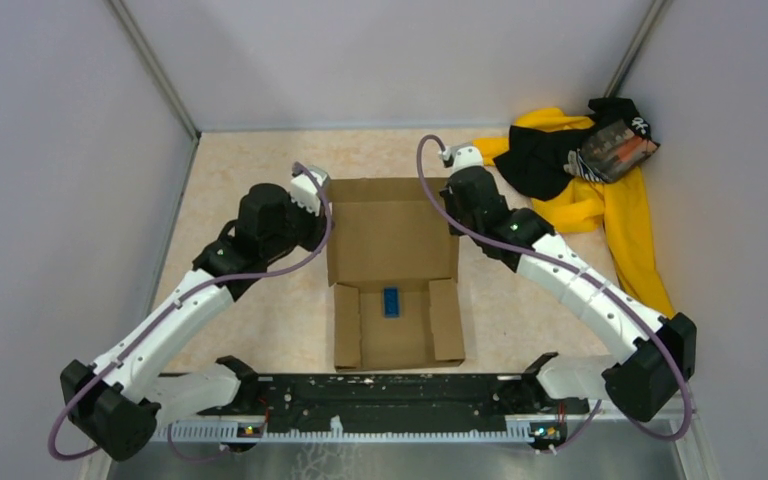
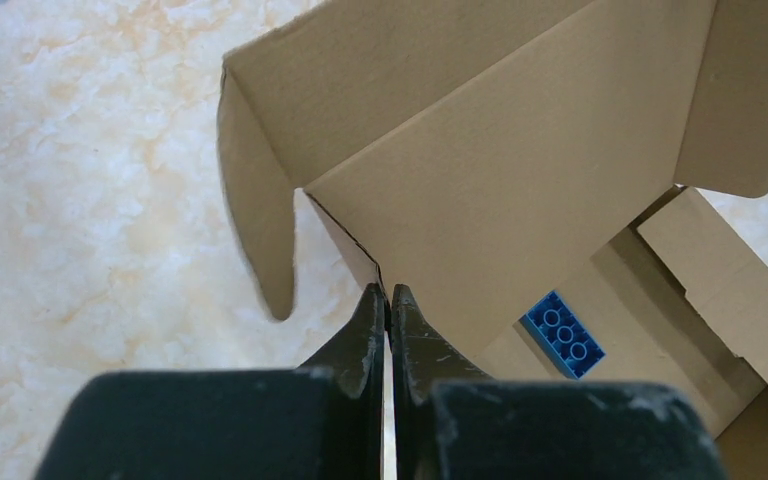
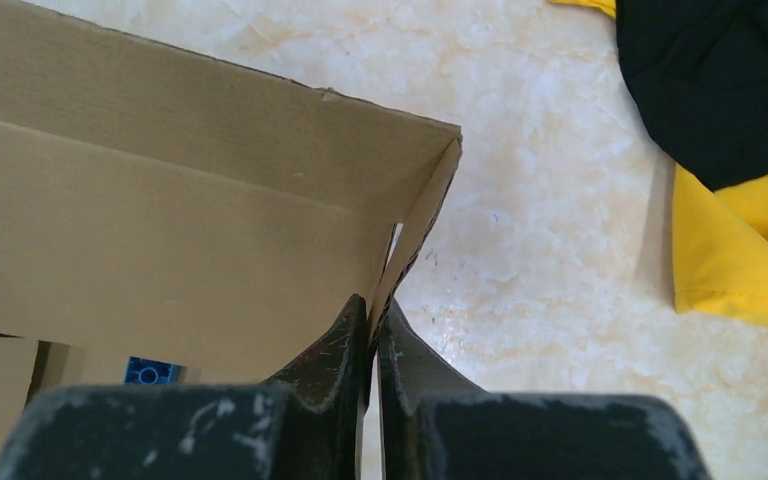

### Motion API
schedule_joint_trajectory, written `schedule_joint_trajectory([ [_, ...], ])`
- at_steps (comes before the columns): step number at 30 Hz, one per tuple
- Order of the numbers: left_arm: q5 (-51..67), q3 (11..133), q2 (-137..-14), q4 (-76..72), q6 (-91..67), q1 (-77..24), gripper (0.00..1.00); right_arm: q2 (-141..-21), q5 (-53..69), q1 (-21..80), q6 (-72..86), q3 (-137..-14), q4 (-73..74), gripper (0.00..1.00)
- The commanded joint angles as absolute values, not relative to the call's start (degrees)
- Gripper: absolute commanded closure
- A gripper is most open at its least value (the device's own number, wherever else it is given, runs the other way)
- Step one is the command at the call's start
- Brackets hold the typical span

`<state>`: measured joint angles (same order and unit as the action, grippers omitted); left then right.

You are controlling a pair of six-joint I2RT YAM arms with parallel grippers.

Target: Fold the paper box

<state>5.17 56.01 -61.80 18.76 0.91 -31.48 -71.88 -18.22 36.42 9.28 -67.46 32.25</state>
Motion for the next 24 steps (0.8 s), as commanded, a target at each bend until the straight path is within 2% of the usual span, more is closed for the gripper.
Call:
schedule_joint_trajectory([
  [1, 2.60, 53.79, -58.88, 13.89, -3.31, -37.81, 1.00, -68.66, -22.57, 42.84, 14.11, -66.02, 23.54, 1.00],
  [13, -10.10, 48.30, -52.34, 13.42, -8.06, -48.98, 1.00, -65.05, -37.96, 55.70, 23.78, -58.72, 22.96, 1.00],
  [24, -19.45, 43.11, -47.45, 10.49, -9.43, -59.68, 1.00, -56.90, -44.57, 60.60, 30.08, -51.33, 24.98, 1.00],
])
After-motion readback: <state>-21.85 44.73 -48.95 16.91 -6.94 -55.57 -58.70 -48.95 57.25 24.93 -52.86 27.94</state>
